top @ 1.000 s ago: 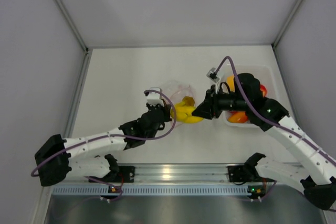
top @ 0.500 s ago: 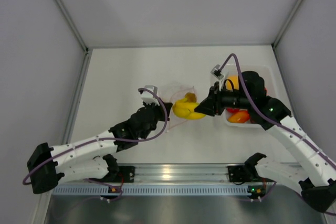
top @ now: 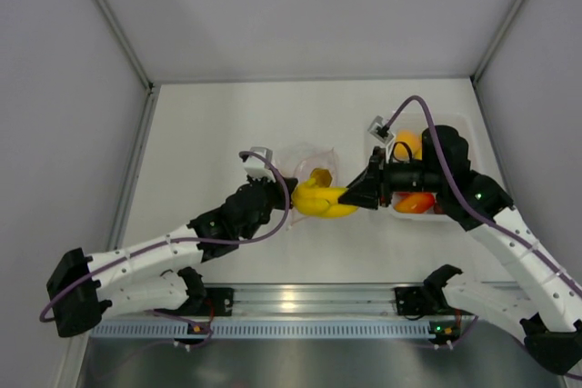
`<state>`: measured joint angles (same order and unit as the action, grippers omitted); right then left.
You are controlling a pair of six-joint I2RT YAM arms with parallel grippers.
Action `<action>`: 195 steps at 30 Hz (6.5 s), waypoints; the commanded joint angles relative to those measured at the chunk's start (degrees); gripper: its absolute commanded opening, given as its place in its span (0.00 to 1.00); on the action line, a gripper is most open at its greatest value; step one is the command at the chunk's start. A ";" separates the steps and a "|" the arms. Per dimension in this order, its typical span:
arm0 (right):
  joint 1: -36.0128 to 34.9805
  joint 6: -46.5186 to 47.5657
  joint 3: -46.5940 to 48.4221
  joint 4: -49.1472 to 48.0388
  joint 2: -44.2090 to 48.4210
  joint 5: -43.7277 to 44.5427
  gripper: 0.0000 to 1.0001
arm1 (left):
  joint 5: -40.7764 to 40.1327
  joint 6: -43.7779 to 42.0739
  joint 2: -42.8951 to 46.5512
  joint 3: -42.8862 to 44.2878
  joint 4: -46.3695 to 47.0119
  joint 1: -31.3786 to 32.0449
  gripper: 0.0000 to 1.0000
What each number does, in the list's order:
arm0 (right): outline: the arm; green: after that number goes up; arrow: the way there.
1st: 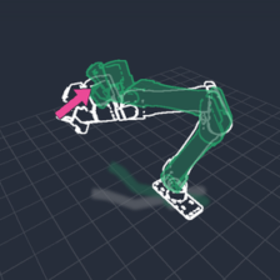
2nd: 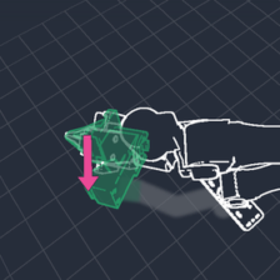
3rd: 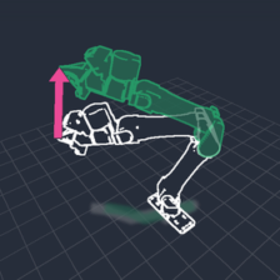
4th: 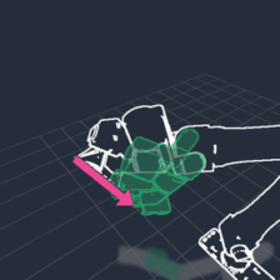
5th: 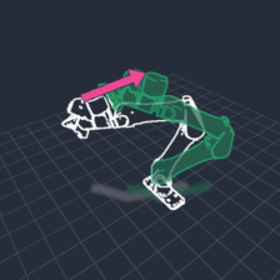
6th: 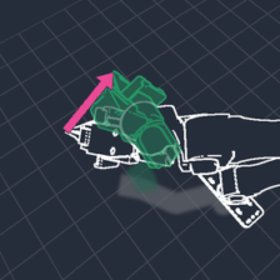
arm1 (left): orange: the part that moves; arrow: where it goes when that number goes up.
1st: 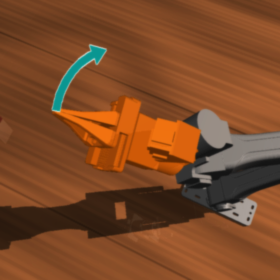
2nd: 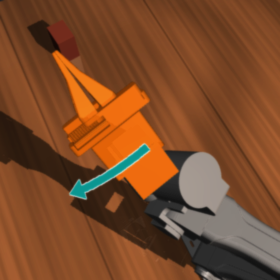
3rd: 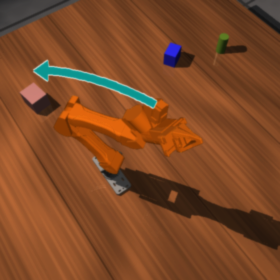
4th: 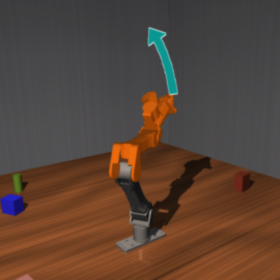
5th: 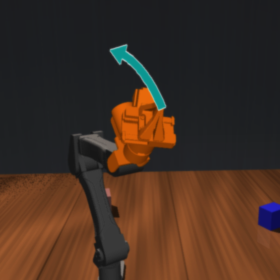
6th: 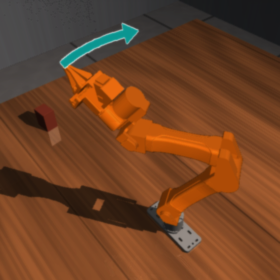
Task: Open the zip-top bag and remove the fake food
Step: Pick up the fake fruit from the zipper food storage bag, then place the fake fruit in the bin, then adjust the zipper food storage bag at the center of the board.
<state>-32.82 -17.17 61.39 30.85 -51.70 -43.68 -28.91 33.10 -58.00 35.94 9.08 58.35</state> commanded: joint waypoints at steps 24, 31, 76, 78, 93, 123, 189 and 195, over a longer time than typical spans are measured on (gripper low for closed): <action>8.90 -4.80 13.58 1.39 1.34 2.26 0.00 | -2.47 3.55 -0.54 -1.31 -0.73 -3.77 0.00; 19.01 -6.05 15.26 3.69 0.64 18.31 0.00 | -2.21 2.85 0.25 -0.70 -1.87 -3.85 0.00; 32.03 -0.67 -24.48 -31.04 6.17 49.48 0.99 | 4.91 0.30 3.33 2.72 -5.47 -3.94 0.00; 31.94 -1.20 -20.72 -24.13 6.00 47.82 0.99 | 4.82 0.38 2.89 3.25 -6.00 -3.94 0.00; 21.15 -19.39 -17.63 -22.77 6.96 20.72 0.73 | 7.73 0.47 -1.68 9.31 -6.27 -3.94 0.00; -13.85 -26.16 5.50 -7.56 -23.96 57.75 0.15 | -4.42 15.86 -8.80 16.97 -1.62 0.63 0.00; -9.81 -32.31 10.07 -14.33 -32.58 47.37 0.00 | -2.91 14.53 -16.01 24.53 4.80 5.72 0.00; -9.55 -35.13 4.97 -19.69 -32.49 48.42 0.00 | -5.81 16.55 -13.72 20.75 6.38 5.99 0.00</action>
<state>-42.00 -49.84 67.46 19.20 -83.26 6.04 -39.07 48.10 -73.25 57.21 10.17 62.63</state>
